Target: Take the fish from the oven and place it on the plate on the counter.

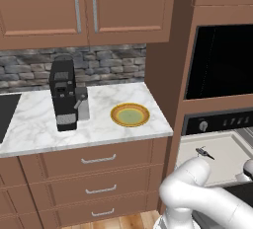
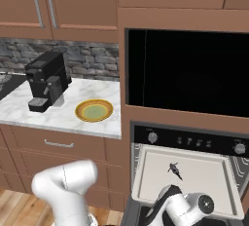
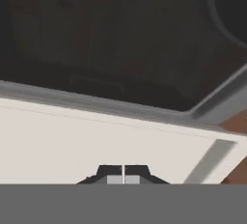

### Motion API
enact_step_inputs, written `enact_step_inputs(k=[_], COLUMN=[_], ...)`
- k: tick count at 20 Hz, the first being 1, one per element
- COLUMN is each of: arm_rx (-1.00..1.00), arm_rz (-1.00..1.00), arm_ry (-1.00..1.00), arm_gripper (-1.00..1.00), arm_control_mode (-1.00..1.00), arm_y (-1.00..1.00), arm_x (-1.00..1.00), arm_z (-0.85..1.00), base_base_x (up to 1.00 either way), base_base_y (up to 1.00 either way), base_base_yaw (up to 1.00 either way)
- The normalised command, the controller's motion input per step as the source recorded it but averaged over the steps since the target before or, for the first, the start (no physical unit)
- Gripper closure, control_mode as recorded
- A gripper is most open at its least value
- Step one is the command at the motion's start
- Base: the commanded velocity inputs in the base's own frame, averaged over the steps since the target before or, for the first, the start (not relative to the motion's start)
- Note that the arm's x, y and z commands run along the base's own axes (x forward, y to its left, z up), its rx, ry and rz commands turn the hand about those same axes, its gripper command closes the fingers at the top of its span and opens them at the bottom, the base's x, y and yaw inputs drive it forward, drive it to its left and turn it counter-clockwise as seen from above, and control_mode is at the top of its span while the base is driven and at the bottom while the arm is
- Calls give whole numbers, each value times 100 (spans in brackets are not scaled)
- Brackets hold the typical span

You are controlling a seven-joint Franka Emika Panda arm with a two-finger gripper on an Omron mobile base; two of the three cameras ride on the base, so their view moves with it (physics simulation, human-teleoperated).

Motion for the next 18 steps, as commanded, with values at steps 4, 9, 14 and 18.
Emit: enact_step_inputs(k=[4,9,14,18], arm_rx=[10,13,2,-11], arm_rz=[-24,-1,0,0], arm_ry=[4,2,7,8], arm_gripper=[100,100,100,100], arm_control_mode=[-100,-100,-100,-100], arm_y=[0,0,13,32], arm_x=[-1,0,16,8], arm_z=[75,59,61,51], base_base_x=[0,0,0,0], base_base_y=[0,0,0,0], base_base_yaw=[0,0,0,0])
